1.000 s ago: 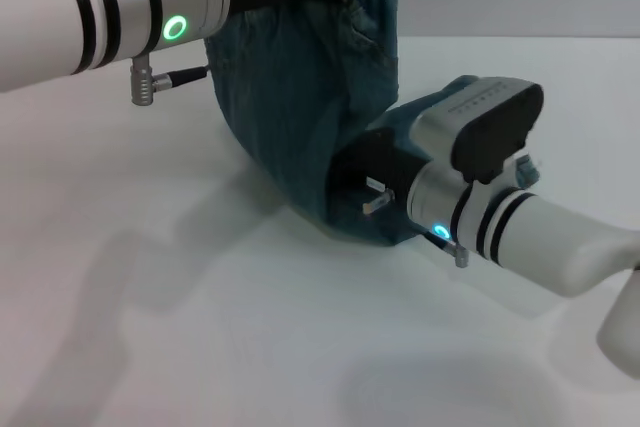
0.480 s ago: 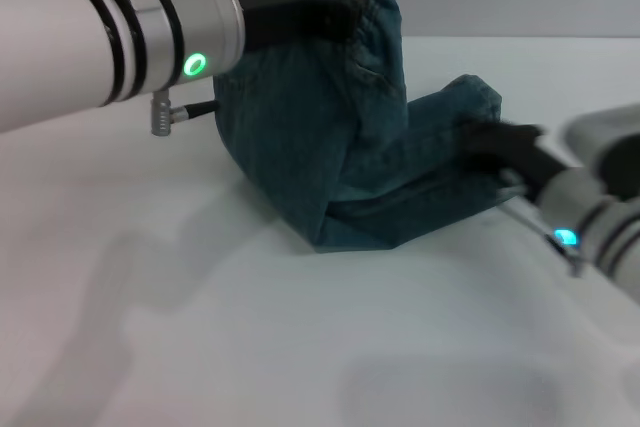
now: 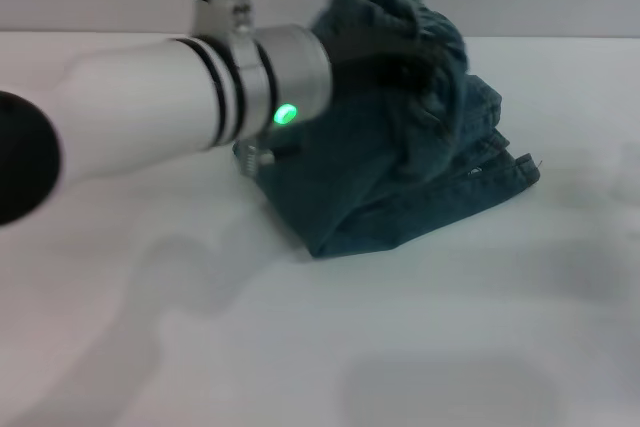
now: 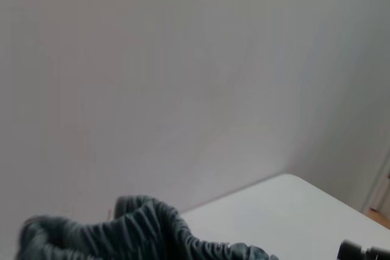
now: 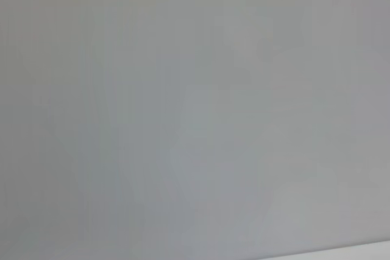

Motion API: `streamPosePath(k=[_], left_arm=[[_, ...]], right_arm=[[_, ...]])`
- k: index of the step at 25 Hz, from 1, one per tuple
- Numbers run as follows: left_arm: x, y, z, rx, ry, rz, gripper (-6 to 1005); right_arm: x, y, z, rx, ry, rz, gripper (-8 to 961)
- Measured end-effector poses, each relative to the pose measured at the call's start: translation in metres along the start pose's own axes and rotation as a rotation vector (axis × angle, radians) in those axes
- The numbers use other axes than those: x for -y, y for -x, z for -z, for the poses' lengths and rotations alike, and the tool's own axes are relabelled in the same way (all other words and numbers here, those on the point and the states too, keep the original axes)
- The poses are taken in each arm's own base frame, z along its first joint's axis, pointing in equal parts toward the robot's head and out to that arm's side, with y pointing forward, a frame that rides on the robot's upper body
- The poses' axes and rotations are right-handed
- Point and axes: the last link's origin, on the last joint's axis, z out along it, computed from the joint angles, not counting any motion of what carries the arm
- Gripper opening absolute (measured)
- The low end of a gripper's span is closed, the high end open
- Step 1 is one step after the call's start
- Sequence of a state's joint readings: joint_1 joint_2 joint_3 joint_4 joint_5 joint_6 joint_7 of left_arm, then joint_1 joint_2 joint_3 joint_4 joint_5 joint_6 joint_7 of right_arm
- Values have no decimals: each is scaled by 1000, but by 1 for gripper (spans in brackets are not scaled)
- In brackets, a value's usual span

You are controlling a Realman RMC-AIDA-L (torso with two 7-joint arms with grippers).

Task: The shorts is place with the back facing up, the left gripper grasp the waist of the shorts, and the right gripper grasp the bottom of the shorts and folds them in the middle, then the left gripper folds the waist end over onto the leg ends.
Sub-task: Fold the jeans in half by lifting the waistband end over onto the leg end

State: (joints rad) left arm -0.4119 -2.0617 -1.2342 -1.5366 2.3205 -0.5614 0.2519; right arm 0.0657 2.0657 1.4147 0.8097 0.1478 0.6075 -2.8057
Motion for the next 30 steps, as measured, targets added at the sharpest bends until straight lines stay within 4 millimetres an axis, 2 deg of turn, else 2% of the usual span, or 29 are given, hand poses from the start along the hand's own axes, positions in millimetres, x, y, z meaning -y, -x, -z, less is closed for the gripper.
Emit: streamPosePath(k=[3, 6, 8, 9, 11, 12, 15, 21, 24, 26, 28, 30], left_arm=[[-9, 9, -13, 3, 19, -9, 85], [-14, 22, -28, 15, 35, 6, 85], [-14, 22, -28, 15, 35, 6, 85], [-19, 33, -38, 9, 42, -2, 85], [-19, 33, -38, 9, 42, -2, 85], [-25, 43, -44, 16, 48, -18, 85], [-28, 49, -48, 20, 54, -28, 86], [-27, 50, -49, -31, 38, -38, 215], [-25, 52, -47, -47, 26, -37, 357], [-17, 64, -38, -54, -8, -29, 452], [-13, 70, -35, -53, -24, -19, 659], [-8, 80, -27, -67, -54, -4, 678]], right_arm=[[15, 3, 10, 14, -49, 12, -2], [21, 3, 14, 16, -67, 9, -2], [22, 2, 15, 14, -69, 11, -2], [21, 2, 15, 13, -67, 15, -2], [20, 2, 14, 9, -56, 29, -2], [19, 2, 13, 8, -51, 35, -2], [17, 2, 13, 7, -43, 43, -2], [17, -1, 14, -2, -36, 52, -2], [19, -3, 18, -2, -43, 49, -2], [21, -4, 22, 5, -47, 47, -2], [23, -7, 26, 11, -51, 44, -2], [25, -8, 28, 13, -54, 40, -2]])
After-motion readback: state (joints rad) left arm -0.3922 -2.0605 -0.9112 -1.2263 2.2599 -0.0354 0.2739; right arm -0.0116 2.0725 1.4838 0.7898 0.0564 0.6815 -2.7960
